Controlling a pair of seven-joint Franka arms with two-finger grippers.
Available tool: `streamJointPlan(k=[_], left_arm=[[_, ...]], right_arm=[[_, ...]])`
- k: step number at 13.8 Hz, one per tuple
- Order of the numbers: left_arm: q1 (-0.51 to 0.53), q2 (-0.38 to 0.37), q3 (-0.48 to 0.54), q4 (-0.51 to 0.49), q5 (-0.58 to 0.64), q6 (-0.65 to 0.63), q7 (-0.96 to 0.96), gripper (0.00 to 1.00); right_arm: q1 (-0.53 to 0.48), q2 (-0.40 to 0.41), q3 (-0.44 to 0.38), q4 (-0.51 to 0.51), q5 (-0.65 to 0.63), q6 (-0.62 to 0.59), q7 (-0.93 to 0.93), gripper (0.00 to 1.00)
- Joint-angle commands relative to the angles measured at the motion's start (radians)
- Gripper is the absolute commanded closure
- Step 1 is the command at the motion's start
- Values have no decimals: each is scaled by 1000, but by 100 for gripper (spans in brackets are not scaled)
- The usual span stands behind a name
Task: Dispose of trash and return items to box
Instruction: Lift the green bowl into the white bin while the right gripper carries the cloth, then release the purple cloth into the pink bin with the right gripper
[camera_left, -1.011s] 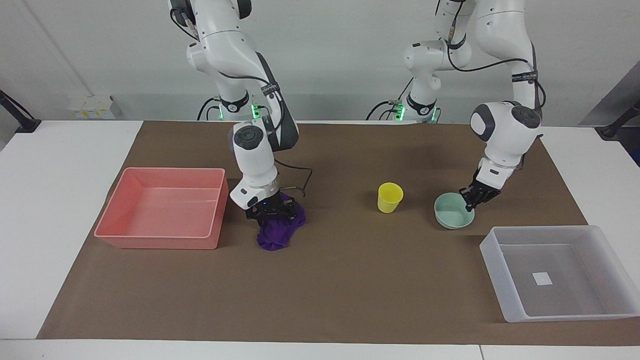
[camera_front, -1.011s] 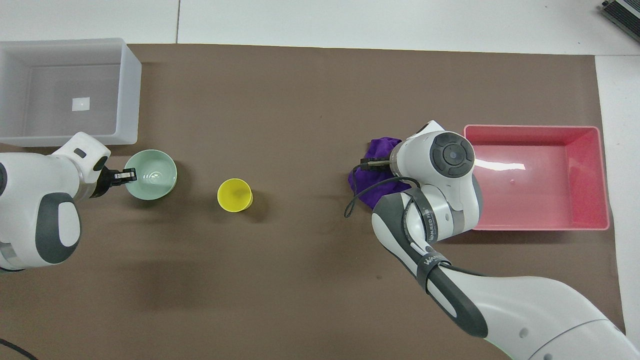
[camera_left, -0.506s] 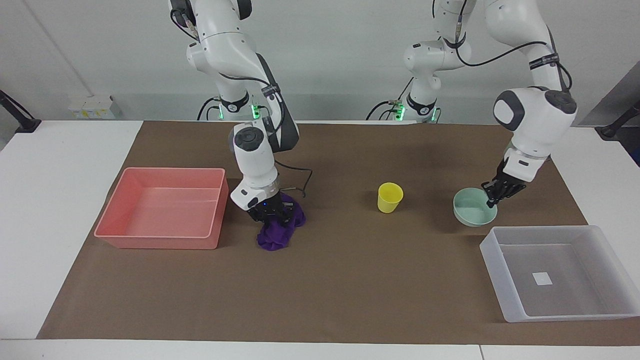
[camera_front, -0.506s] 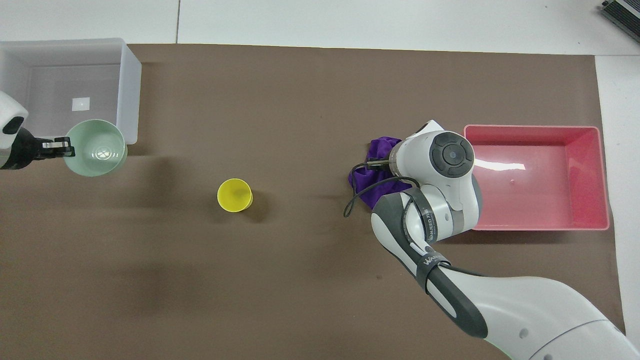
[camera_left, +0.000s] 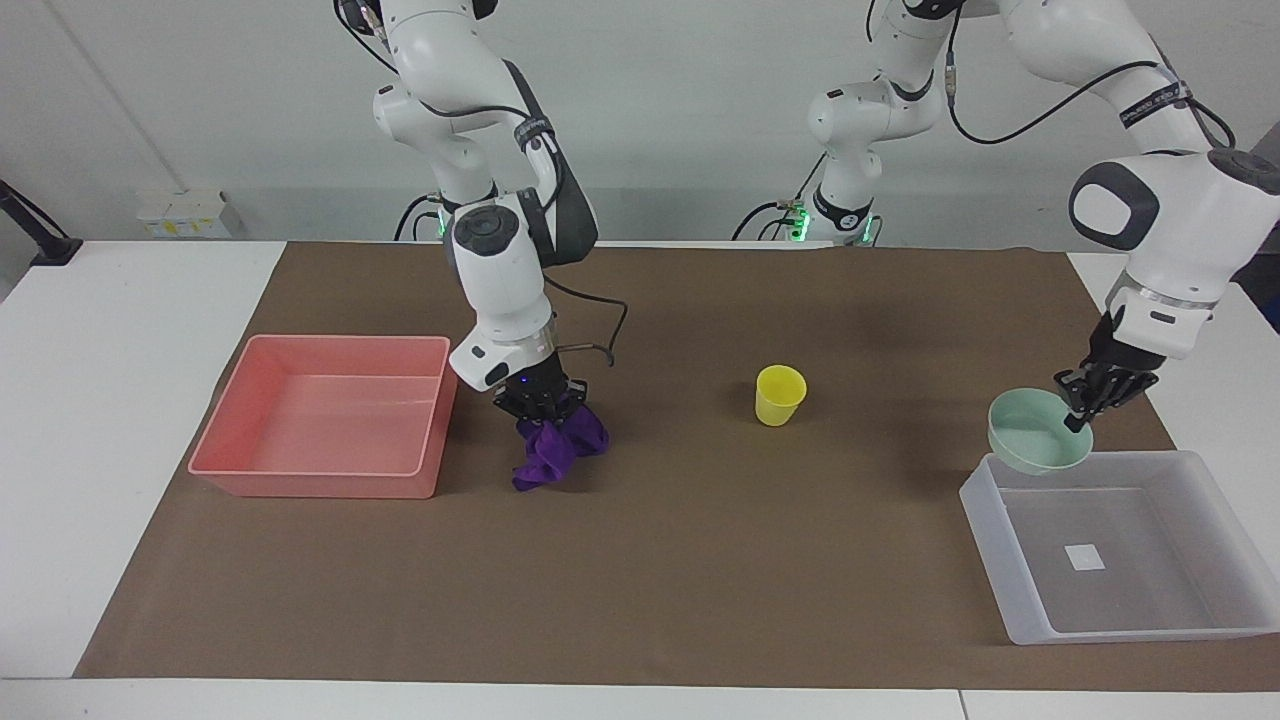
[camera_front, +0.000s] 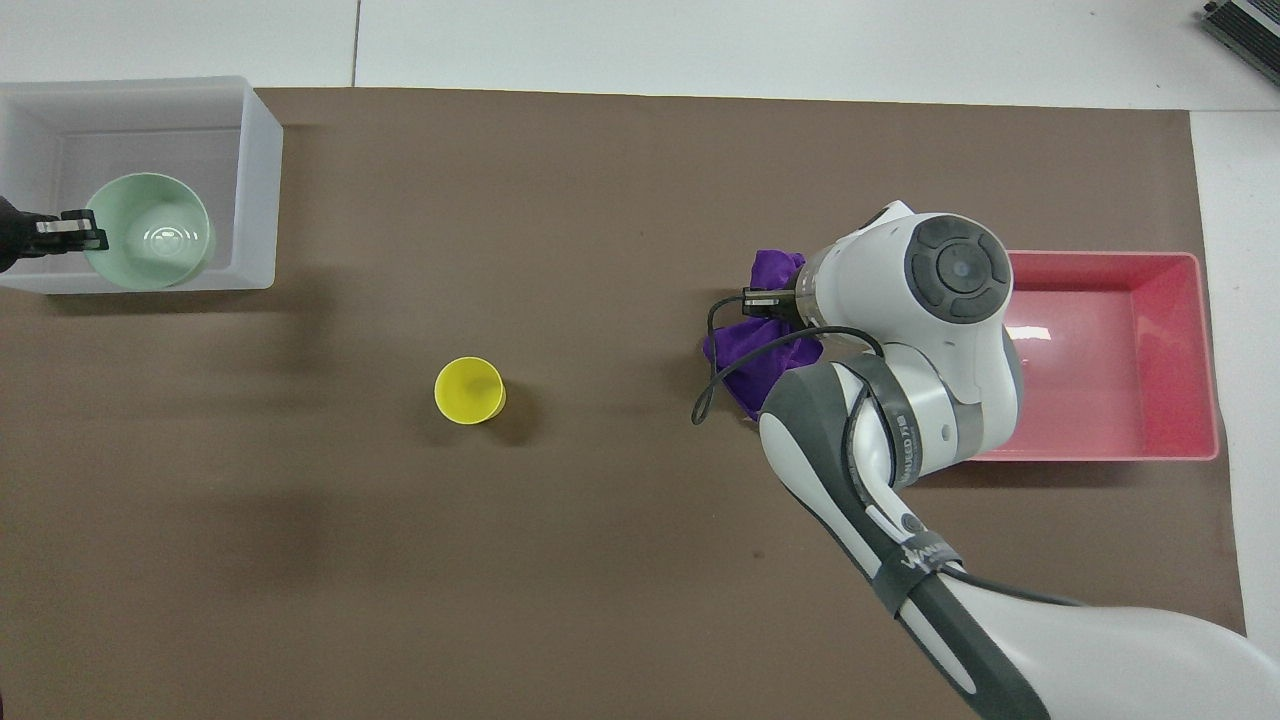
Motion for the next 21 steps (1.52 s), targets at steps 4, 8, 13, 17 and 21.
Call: streamJointPlan(k=[4, 8, 13, 17, 21], left_arm=[[70, 238, -13, 312, -3, -30, 25, 100], [93, 390, -18, 484, -2, -33, 25, 100], [94, 467, -15, 484, 3, 28, 27, 100], [91, 458, -15, 375, 6, 143, 25, 100], [86, 428, -8, 266, 6, 211, 25, 100]], right_arm=[[-10, -142, 3, 60, 15, -189, 68, 100], [-42, -231, -13, 65, -2, -262, 54, 100], [-149, -285, -11, 65, -31, -309, -62, 100], [-277, -296, -8, 63, -40, -314, -267, 100], [-389, -303, -8, 36, -37, -314, -419, 100]])
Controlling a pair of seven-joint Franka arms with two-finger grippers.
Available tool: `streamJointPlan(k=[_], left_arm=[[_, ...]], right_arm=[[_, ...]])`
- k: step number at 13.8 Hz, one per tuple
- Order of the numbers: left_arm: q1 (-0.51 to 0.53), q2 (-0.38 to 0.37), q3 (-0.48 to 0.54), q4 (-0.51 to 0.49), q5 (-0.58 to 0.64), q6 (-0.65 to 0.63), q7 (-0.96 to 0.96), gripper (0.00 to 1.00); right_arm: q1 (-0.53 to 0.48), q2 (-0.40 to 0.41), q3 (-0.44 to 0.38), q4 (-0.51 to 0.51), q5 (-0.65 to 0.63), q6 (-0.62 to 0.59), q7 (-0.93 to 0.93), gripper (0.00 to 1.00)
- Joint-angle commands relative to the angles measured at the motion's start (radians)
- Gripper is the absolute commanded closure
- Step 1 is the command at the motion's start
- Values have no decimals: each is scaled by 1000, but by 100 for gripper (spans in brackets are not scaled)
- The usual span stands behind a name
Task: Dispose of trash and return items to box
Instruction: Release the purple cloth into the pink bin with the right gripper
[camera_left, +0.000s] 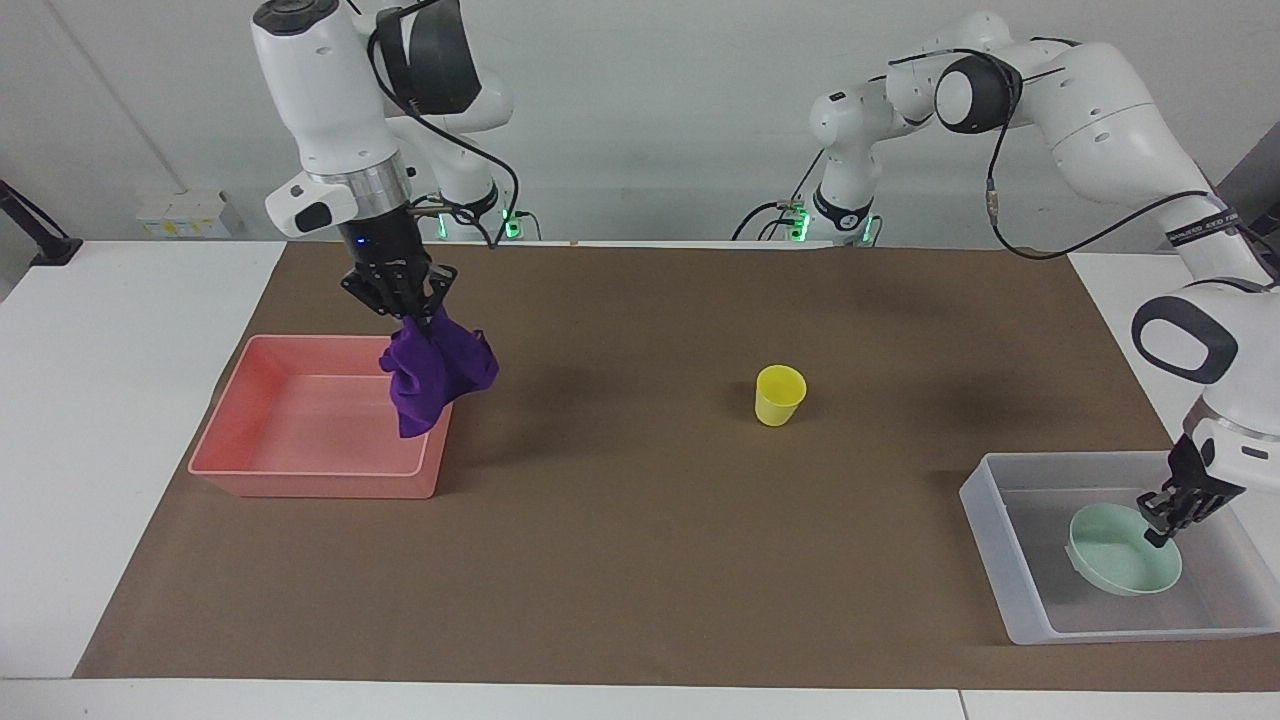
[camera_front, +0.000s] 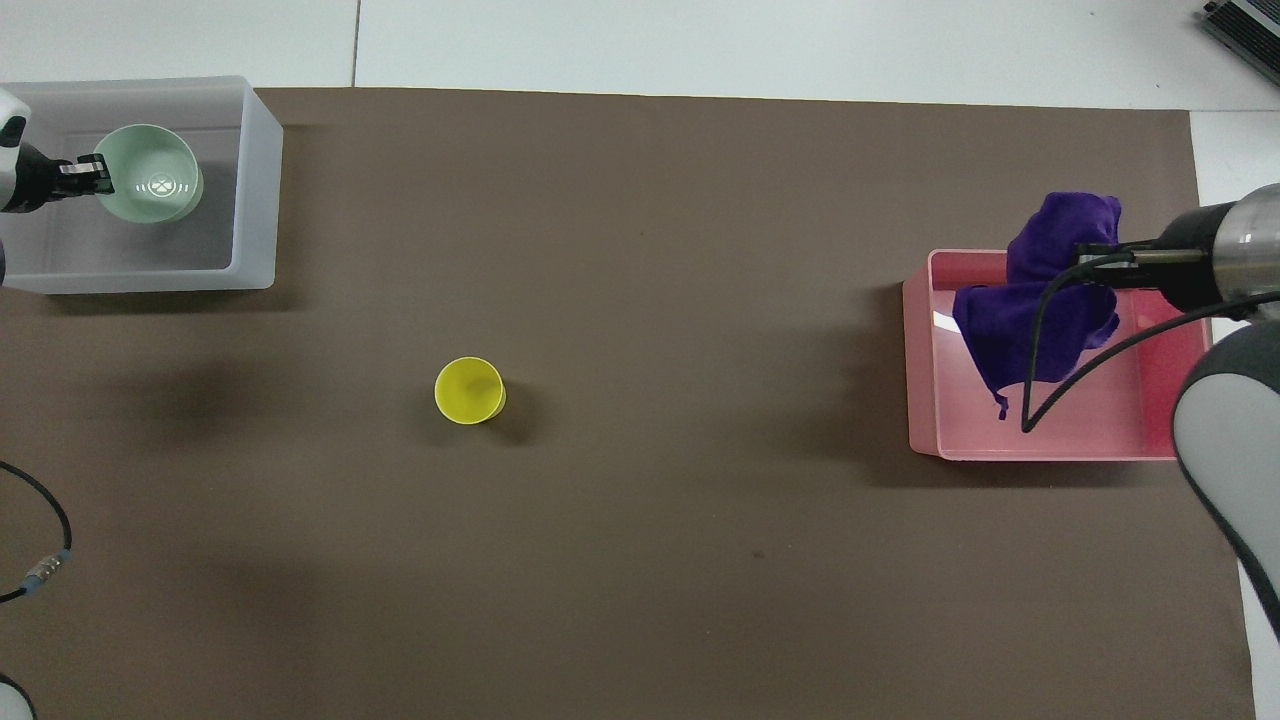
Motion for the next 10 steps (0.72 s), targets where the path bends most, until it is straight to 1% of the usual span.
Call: streamJointPlan(k=[1, 4, 5, 6, 8, 9, 10], left_arm=[[3, -47, 2, -102, 5, 58, 16, 100], [-1, -54, 0, -107, 4, 52, 16, 100], [0, -55, 2, -105, 5, 44, 16, 90], [2, -55, 0, -104, 5, 41, 28, 71], [-3, -57, 2, -101, 4, 38, 53, 22], [-4, -63, 2, -99, 5, 36, 57, 19], [-6, -73, 2, -101, 5, 36, 65, 18]], right_arm=[[-70, -26, 13, -49, -7, -8, -90, 100], [-122, -27, 13, -116, -9, 26, -141, 100], [-136, -22, 13, -138, -9, 50, -156, 100], [-142, -14, 13, -151, -9, 63, -162, 100], [-147, 7, 13, -190, -9, 118, -161, 100], [-147, 24, 13, -204, -9, 145, -161, 100], [-147, 44, 13, -208, -9, 165, -158, 100]])
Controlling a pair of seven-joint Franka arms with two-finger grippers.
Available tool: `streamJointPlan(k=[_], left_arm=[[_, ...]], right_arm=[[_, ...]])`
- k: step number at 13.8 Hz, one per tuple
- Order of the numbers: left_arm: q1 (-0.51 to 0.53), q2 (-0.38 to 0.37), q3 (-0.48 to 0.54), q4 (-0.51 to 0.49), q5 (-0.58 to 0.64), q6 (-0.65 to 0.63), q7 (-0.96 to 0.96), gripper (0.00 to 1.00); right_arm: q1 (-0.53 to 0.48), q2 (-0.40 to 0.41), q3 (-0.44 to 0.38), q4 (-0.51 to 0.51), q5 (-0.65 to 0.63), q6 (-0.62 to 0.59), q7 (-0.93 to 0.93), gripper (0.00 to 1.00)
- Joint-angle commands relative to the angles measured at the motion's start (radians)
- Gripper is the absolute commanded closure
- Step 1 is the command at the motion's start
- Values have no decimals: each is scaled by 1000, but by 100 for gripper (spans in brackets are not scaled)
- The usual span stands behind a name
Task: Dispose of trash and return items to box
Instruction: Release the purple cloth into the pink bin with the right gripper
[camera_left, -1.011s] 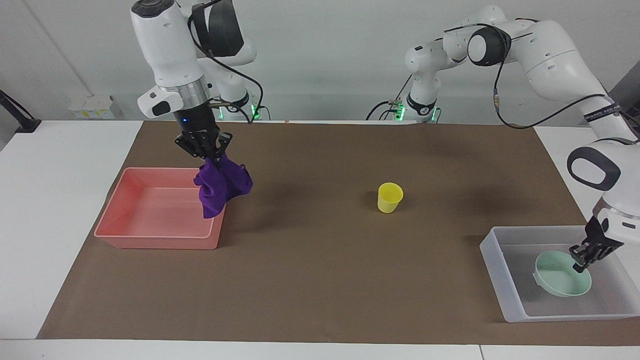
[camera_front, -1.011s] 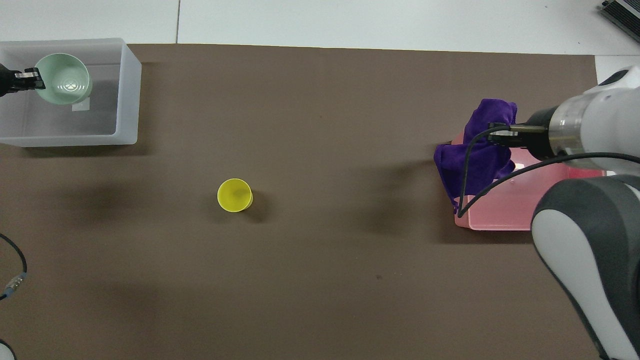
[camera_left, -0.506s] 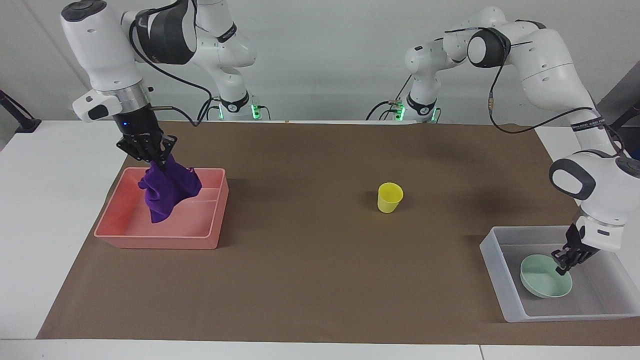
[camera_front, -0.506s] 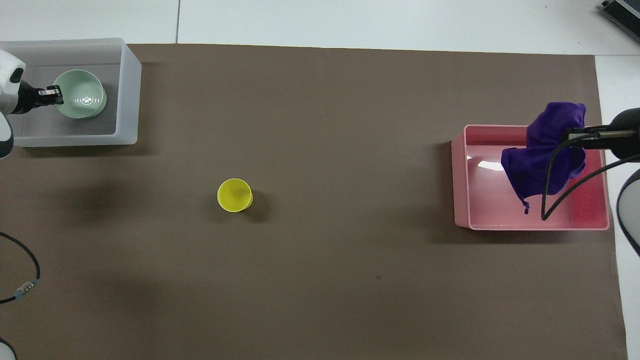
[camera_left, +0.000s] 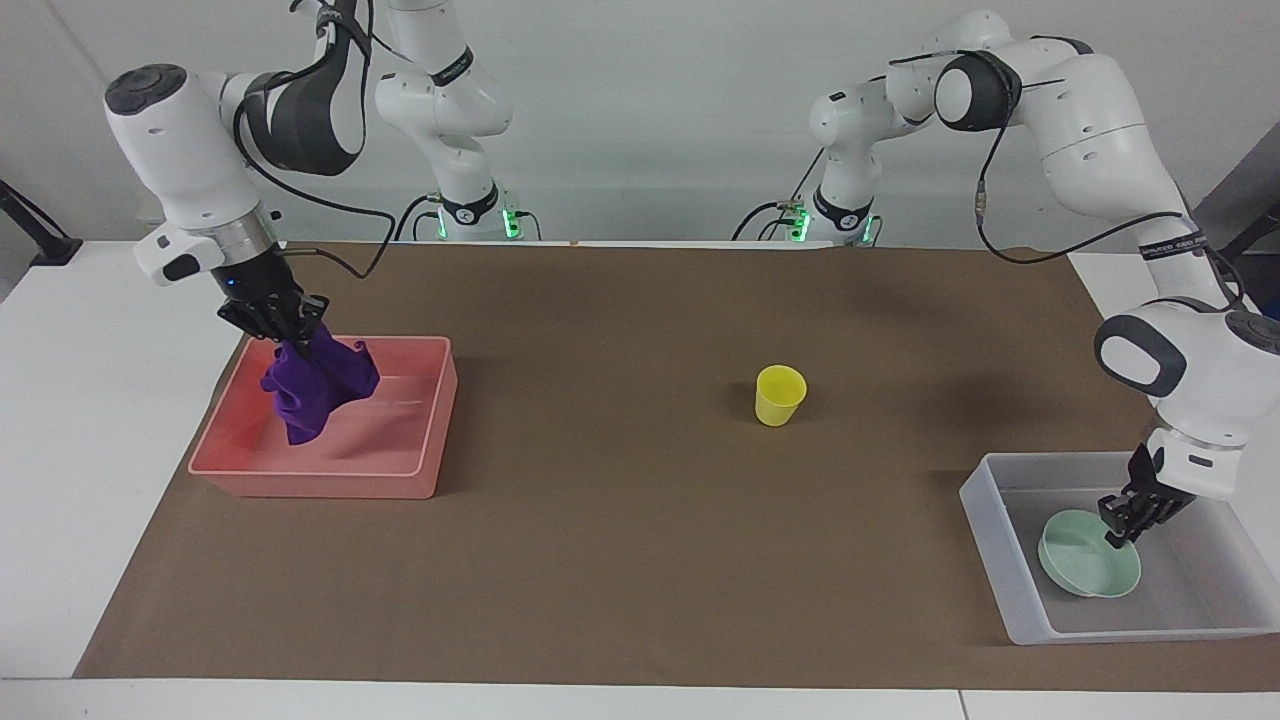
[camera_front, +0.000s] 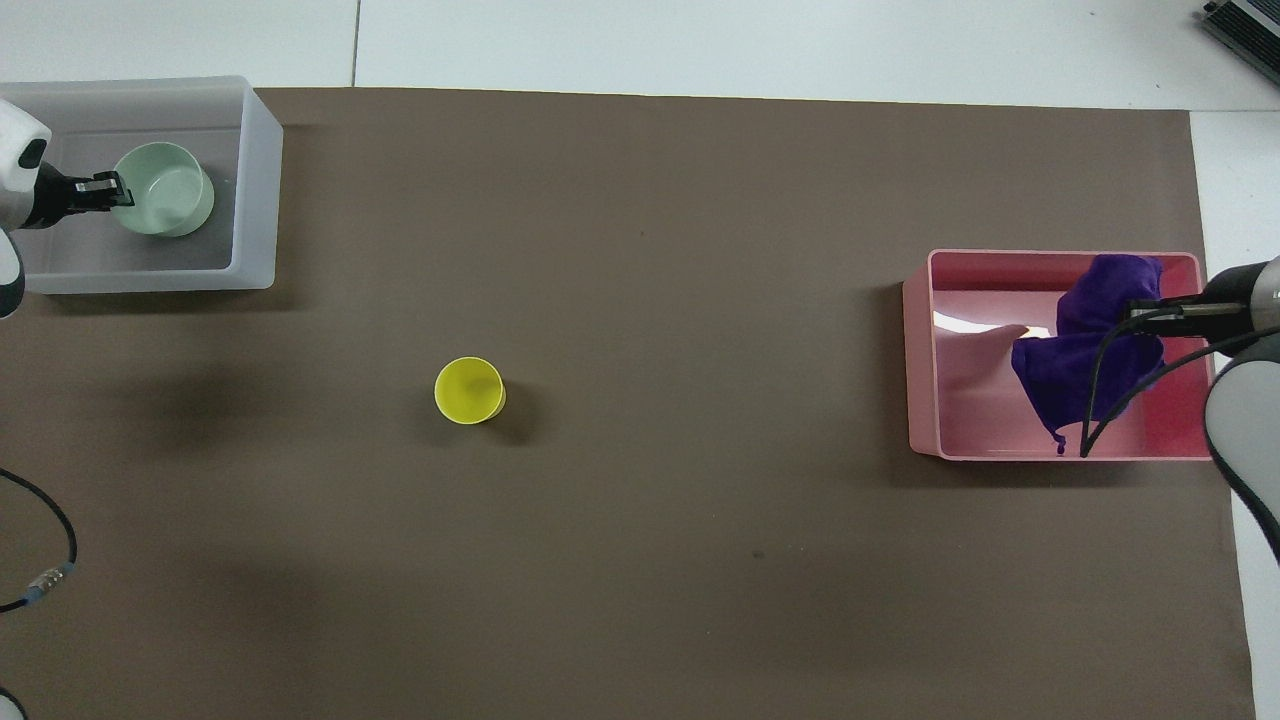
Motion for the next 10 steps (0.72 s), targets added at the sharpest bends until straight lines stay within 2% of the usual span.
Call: streamJointPlan(k=[1, 2, 3, 6, 9, 10], left_arm=[[-7, -61, 4, -44, 5, -3, 39, 12], [-12, -79, 4, -47, 5, -16, 51, 3], [-27, -105, 4, -48, 5, -43, 54, 0], [-76, -210, 4, -68, 5, -181, 51, 0], [-122, -344, 4, -187, 5, -235, 46, 0], [-142, -391, 4, -233, 4, -244, 45, 0]], right_arm=[[-17, 38, 14, -40, -9, 75, -12, 100], [-15, 54, 14, -55, -7, 104, -10, 100], [-15, 64, 14, -80, -7, 144, -10, 100], [-15, 71, 15, -158, -7, 232, -10, 100], [-20, 118, 14, -161, -6, 266, -10, 100], [-18, 129, 14, -166, -6, 283, -10, 95]])
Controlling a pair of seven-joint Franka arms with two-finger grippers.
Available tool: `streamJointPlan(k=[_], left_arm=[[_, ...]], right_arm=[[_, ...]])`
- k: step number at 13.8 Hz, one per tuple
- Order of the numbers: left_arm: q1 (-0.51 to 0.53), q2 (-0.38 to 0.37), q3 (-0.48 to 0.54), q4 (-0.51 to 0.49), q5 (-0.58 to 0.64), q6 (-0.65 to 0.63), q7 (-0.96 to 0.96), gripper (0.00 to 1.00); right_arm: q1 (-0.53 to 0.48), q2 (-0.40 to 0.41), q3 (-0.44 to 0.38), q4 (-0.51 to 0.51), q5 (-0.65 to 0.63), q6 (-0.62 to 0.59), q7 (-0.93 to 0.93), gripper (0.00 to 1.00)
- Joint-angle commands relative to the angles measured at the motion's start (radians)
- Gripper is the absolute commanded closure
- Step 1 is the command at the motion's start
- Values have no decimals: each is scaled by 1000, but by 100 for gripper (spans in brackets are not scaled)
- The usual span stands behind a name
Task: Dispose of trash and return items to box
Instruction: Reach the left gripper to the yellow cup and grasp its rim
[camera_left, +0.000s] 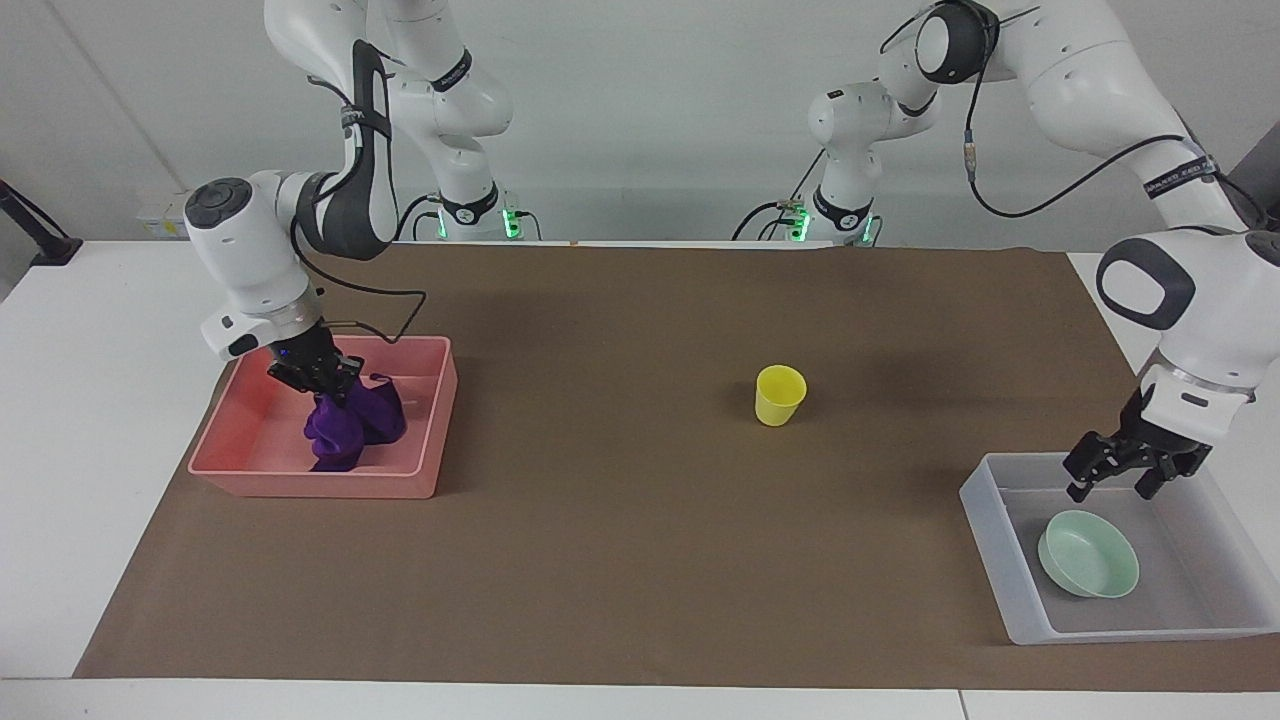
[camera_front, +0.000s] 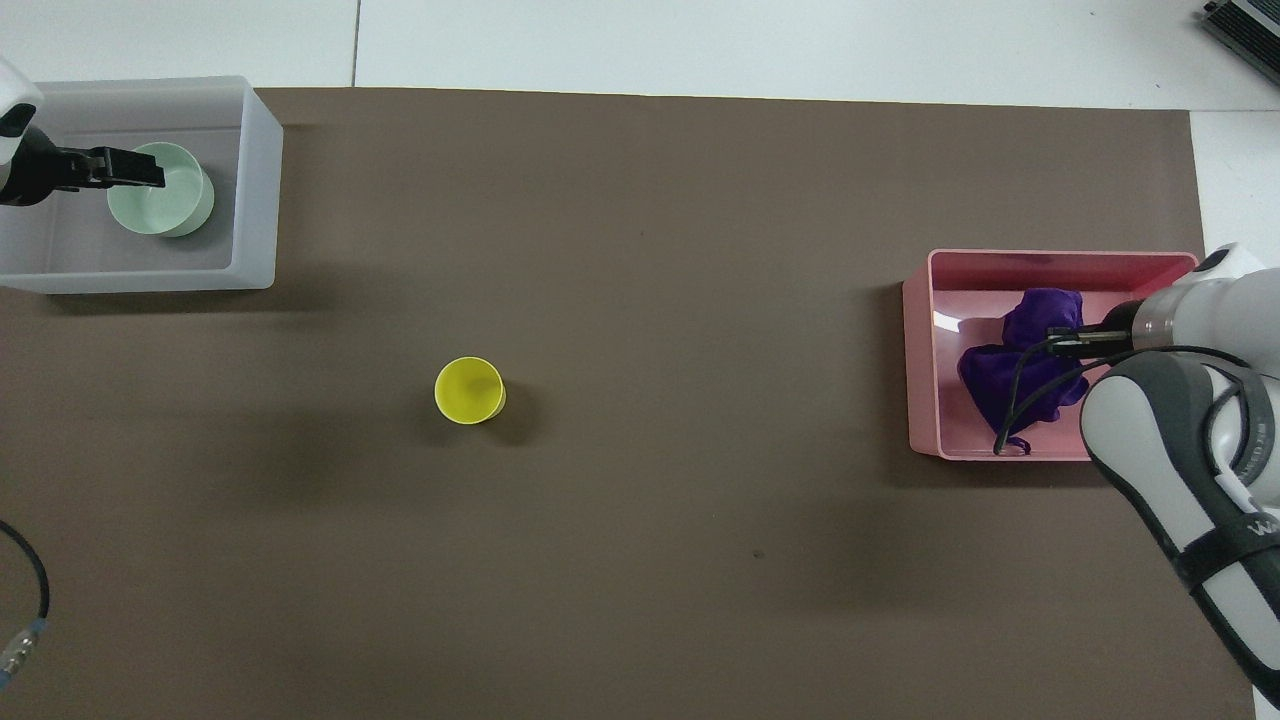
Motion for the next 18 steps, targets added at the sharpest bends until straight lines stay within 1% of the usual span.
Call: streamJointPlan(k=[1, 2, 3, 4, 5, 6, 9, 10, 12, 13, 15, 18], left_arm=[[-54, -159, 13, -184, 5, -30, 1, 0], [-79, -189, 13, -207, 4, -63, -4, 0], [-105, -213, 13, -227, 4, -86, -7, 0], [-140, -232, 13, -252, 5, -94, -36, 0], [-169, -247, 13, -272, 5, -95, -77, 0], [-198, -253, 13, -289, 5, -94, -108, 0], [-277, -284, 13, -350, 5, -84, -175, 0], [-301, -299, 13, -388, 5, -77, -188, 0], [-347, -327, 13, -465, 5, -22, -206, 0], [-369, -344, 11, -514, 5, 21, -221, 0], [-413, -362, 11, -592, 5, 107, -261, 0], [-469, -362, 11, -648, 5, 165, -295, 0]], right_arm=[[-19, 35, 11, -16, 0, 50, -9, 91], [-19, 54, 13, -16, 5, 70, -7, 87], [-19, 64, 13, -16, 6, 83, -6, 78], [-19, 72, 11, -16, 8, 84, -1, 55], [-21, 75, 13, -16, 8, 89, 8, 25], [-25, 75, 13, -16, 8, 90, 8, 0], [-24, 77, 13, -7, 8, 90, 14, 0], [-22, 71, 13, 2, 8, 81, 30, 0], [-9, 48, 13, 19, 8, 49, 74, 0], [-7, 35, 17, 31, 8, 20, 86, 0], [-4, 5, 25, 79, 8, -75, 112, 0], [-2, -32, 28, 175, 5, -236, 146, 0]])
